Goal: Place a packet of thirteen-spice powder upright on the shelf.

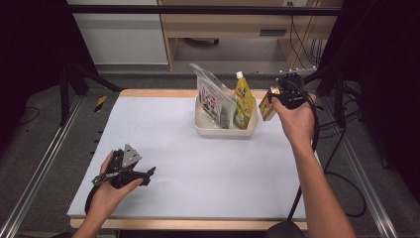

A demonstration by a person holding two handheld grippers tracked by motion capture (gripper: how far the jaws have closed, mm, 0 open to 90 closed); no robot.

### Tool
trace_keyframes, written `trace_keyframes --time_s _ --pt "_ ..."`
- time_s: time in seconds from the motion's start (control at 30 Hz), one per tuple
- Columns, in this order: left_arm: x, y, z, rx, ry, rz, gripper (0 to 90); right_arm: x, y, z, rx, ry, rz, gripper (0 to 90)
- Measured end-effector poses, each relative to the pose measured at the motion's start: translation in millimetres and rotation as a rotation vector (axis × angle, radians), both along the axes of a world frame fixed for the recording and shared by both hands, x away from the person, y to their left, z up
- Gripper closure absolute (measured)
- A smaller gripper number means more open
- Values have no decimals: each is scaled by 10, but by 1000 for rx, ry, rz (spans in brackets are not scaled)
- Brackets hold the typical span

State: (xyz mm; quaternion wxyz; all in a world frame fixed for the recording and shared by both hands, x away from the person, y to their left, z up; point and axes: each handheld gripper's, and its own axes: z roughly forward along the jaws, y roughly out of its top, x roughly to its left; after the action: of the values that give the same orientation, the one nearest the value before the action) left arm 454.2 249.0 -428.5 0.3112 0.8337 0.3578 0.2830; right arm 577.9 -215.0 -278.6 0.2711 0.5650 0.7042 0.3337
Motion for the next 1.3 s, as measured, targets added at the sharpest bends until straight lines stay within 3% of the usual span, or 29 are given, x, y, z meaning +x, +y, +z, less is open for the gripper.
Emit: trace_keyframes --time_s 0.23,0.83,1.3 --pt "6 -8 -15 3 8 -3 93 210 43 124 -4 14 -7 680" --pt "4 -32 -42 5 19 -10 97 547 268 153 -8 61 -8 680" --pt "6 -49 -66 -1 33 -14 99 759 316 -57 29 127 -23 680"
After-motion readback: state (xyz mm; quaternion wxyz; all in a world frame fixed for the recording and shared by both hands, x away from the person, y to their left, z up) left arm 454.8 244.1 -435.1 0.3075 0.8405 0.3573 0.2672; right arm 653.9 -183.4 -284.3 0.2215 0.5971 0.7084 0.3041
